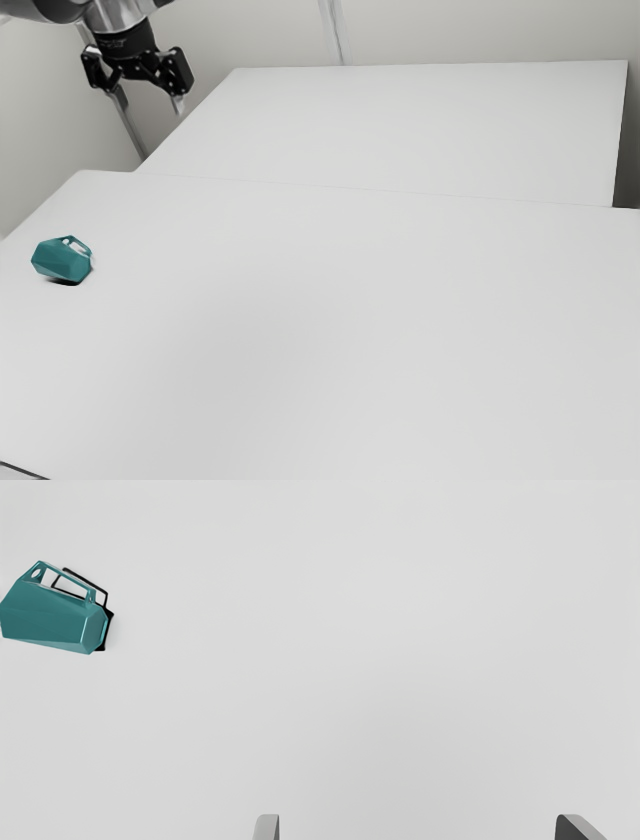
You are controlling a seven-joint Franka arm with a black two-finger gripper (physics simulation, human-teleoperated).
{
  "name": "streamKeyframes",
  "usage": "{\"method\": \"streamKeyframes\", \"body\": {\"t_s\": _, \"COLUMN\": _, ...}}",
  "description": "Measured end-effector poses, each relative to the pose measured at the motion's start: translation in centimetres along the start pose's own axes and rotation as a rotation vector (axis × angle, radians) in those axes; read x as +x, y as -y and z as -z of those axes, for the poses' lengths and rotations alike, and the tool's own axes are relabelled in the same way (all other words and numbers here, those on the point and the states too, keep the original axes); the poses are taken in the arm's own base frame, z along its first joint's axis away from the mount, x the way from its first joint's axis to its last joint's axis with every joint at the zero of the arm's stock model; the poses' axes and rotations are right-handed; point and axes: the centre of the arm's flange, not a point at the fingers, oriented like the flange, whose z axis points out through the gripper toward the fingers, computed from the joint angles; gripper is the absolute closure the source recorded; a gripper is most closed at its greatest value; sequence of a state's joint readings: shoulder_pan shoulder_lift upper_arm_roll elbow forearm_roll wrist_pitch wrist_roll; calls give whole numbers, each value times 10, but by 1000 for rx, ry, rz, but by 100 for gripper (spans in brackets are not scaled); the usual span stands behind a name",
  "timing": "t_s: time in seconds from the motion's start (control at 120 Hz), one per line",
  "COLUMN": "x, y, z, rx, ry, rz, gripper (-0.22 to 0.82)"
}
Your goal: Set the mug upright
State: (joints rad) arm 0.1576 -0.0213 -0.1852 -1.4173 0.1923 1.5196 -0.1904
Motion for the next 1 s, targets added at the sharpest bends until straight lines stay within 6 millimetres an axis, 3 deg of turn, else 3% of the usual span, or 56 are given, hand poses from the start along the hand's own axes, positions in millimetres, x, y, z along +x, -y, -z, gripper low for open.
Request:
{"method": "streamKeyframes", "body": {"t_s": 0.133, "x": -9, "y": -8, "z": 4, "rx": 0, "ry": -21, "rz": 0, "gripper": 0}}
{"method": "streamKeyframes", "body": {"t_s": 0.242, "x": -17, "y": -15, "z": -8, "rx": 5, "ry": -19, "rz": -7, "gripper": 0}}
{"method": "streamKeyframes", "body": {"t_s": 0.375, "x": -12, "y": 16, "z": -25, "rx": -16, "ry": -2, "rz": 68, "gripper": 0}}
{"method": "streamKeyframes", "body": {"t_s": 0.583, "x": 0, "y": 117, "z": -88, "rx": -184, "ry": 110, "rz": 286, "gripper": 0}}
{"method": "streamKeyframes", "body": {"t_s": 0.875, "x": 2, "y": 300, "z": -193, "rx": -392, "ry": 174, "rz": 468, "gripper": 0}}
{"method": "streamKeyframes", "body": {"t_s": 1.0, "x": 9, "y": 347, "z": -235, "rx": -449, "ry": 166, "rz": 441, "gripper": 0}}
